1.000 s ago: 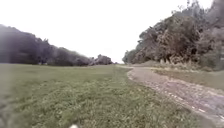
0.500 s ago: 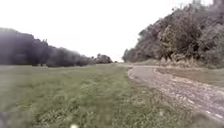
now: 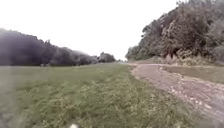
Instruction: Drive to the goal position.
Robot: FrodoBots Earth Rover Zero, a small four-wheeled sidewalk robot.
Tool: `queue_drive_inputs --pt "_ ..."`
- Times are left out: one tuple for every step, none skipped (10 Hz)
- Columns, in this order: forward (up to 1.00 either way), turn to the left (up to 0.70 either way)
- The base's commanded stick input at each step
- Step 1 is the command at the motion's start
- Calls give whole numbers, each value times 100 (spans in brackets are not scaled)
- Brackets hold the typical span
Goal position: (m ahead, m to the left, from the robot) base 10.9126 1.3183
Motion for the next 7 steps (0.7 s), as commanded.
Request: queue_drive_inputs --pt "70 0" --pt "70 0" --pt "70 0" --pt "70 0" --pt "70 0" --pt "70 0" --pt "70 0"
